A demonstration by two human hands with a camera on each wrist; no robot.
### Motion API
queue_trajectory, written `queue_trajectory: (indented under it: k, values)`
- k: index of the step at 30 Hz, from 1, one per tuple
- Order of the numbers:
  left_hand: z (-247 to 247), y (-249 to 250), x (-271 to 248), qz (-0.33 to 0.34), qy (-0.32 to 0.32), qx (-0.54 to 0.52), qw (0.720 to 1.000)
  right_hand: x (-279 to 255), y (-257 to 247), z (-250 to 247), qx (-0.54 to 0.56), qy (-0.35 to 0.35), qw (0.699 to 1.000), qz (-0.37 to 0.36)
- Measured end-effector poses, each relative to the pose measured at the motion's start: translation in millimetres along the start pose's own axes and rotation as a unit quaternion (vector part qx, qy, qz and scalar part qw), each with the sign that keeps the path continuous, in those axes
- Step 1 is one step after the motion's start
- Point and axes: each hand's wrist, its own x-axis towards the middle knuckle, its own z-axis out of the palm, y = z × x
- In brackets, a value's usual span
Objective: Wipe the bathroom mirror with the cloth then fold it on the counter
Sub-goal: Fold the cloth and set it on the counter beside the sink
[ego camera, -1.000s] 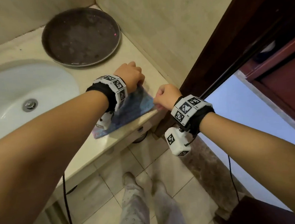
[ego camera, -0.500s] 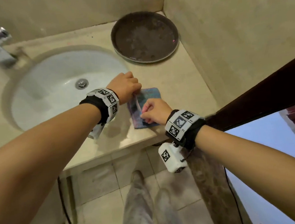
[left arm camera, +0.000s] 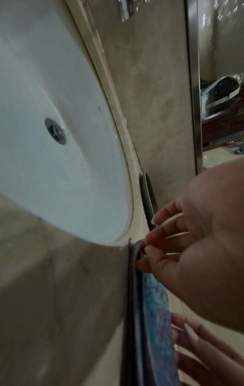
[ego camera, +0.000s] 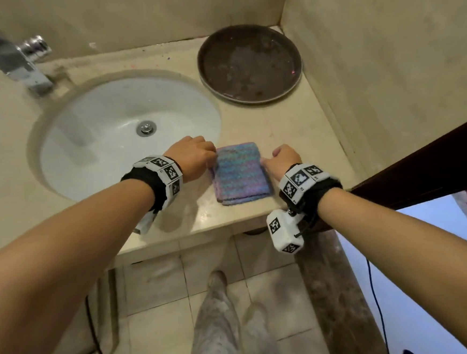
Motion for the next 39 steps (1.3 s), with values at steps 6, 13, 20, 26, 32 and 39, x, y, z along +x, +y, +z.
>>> queue_trajectory:
  k: [6, 13, 20, 26, 32, 39]
  values:
    - [-4, 11, -16, -0.054, 0.011, -0.038, 0.998, 3, -11, 12, 0.003, -0.072, 0.996, 0.045]
    - [-33, 0, -13, -0.297, 0.004, -0.223, 0.929, -2, -61, -5, 0.18, -0.16, 0.97, -0.036]
    - [-83, -35, 28, -0.423, 0.074, -0.556, 0.711, -19, -149, -75, 0.249, -0.153, 0.947, -0.136]
    - [-124, -49, 59, -0.329, 0.035, -0.796, 0.507, -10, -188, -118, 0.331, -0.163, 0.913, -0.176]
    - [-134, -70, 92, -0.304, 0.142, -0.816, 0.471, 36, -187, -126, 0.372, -0.119, 0.91, -0.143]
    - [-125, -103, 143, -0.346, 0.225, -0.744, 0.525, 109, -180, -131, 0.422, -0.09, 0.897, -0.091]
